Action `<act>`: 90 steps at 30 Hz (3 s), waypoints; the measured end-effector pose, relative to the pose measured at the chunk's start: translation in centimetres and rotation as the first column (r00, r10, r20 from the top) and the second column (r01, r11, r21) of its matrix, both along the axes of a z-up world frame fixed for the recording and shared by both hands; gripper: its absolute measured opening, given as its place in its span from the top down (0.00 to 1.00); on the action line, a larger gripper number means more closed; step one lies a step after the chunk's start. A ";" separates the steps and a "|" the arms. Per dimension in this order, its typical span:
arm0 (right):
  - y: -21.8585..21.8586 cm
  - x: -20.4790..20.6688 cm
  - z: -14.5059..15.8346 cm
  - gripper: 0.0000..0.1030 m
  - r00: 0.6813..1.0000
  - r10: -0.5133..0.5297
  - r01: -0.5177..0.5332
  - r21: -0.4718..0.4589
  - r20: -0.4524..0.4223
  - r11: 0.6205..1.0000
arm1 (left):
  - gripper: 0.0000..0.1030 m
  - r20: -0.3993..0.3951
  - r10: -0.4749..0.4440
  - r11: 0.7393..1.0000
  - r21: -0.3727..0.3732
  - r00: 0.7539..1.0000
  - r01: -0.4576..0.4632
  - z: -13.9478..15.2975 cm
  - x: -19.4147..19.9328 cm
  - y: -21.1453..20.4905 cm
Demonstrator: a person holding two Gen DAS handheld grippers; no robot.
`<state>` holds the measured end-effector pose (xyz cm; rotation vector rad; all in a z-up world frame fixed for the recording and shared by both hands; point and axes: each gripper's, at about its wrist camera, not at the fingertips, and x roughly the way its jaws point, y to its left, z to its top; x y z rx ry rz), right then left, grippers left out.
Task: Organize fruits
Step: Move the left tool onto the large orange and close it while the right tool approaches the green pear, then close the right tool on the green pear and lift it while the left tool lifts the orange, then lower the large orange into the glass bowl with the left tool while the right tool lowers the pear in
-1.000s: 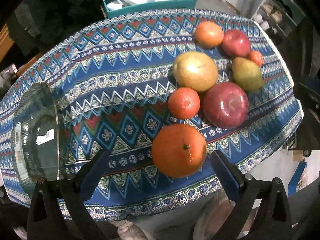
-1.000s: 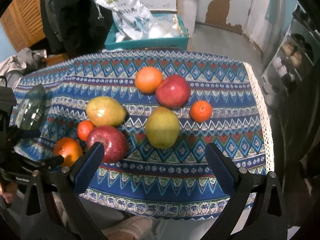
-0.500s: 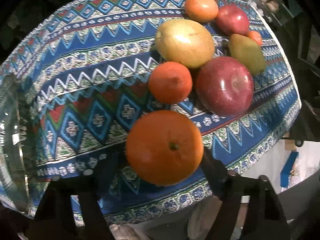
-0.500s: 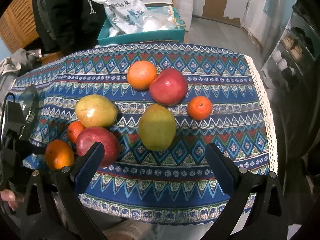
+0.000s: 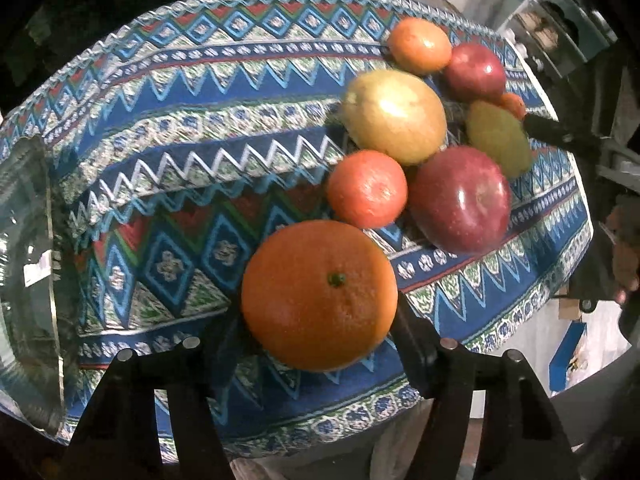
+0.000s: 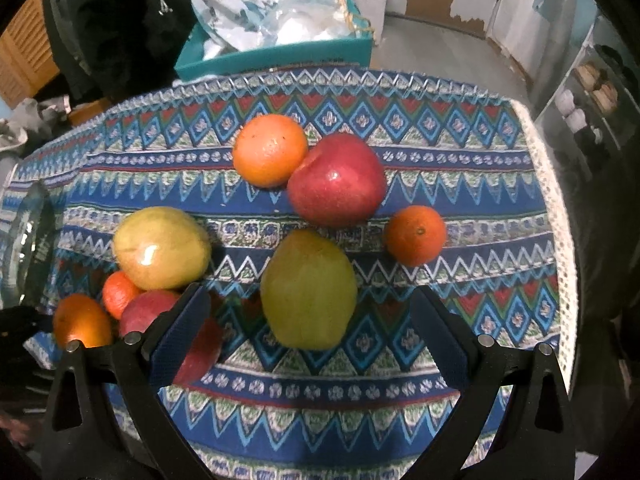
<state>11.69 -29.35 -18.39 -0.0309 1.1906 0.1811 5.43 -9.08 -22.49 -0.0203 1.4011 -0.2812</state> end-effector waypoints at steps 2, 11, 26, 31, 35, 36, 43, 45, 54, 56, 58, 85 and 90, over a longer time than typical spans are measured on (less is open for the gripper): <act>0.0 0.6 -0.8 0.04 1.000 0.000 0.000 0.000 -0.022 1.000 | 0.33 0.024 0.009 1.000 0.010 1.000 -0.009 0.5 0.4 0.6; 0.0 1.9 -4.5 0.21 0.994 0.009 -0.008 0.010 -0.105 1.000 | 0.33 0.071 0.043 0.999 0.003 0.997 -0.043 1.9 1.4 3.2; 0.7 0.3 -3.2 0.35 0.999 0.034 -0.035 -0.012 -0.012 0.999 | 0.33 0.134 0.003 1.000 -0.007 0.991 -0.003 4.1 1.5 2.1; 1.3 -0.3 -0.7 0.35 0.999 0.035 -0.035 -0.011 0.034 0.999 | 0.33 0.164 0.004 1.000 -0.009 0.986 -0.003 5.3 1.2 2.5; 1.8 -0.8 1.3 0.35 0.996 0.041 -0.042 0.006 0.080 0.999 | 0.33 0.201 0.007 1.000 0.000 0.980 -0.007 6.8 1.0 2.7; 2.1 -1.0 2.0 0.35 0.994 0.050 -0.051 0.007 0.096 0.999 | 0.33 0.205 0.009 1.000 -0.003 0.979 -0.009 7.1 1.0 2.8; 4.3 -2.0 5.8 0.35 0.981 0.081 -0.089 0.035 0.174 0.995 | 0.33 0.264 0.017 1.000 -0.006 0.964 -0.016 9.4 0.7 3.4; 5.2 -2.2 7.0 0.35 0.977 0.094 -0.103 0.040 0.194 0.994 | 0.33 0.281 0.017 1.000 -0.002 0.960 -0.017 9.9 0.6 3.6; 7.9 -3.5 10.5 0.35 0.954 0.131 -0.157 0.075 0.269 0.985 | 0.33 0.339 0.040 0.999 -0.012 0.940 -0.038 12.4 -0.3 5.4; 8.5 -3.6 11.0 0.35 0.950 0.139 -0.168 0.080 0.280 0.983 | 0.33 0.352 0.044 0.999 -0.016 0.935 -0.041 12.9 -0.6 5.8; 9.2 -3.9 11.6 0.35 0.946 0.148 -0.180 0.086 0.290 0.980 | 0.33 0.367 0.049 0.999 -0.015 0.929 -0.047 13.4 -0.8 6.3; 21.4 -4.5 16.4 0.35 0.889 0.300 -0.362 0.132 0.345 0.923 | 0.33 0.393 0.218 0.976 -0.083 0.893 -0.202 15.5 -2.9 15.5; 24.2 -4.2 16.4 0.35 0.881 0.331 -0.394 0.136 0.339 0.909 | 0.33 0.394 0.251 0.968 -0.090 0.884 -0.235 15.3 -3.3 17.4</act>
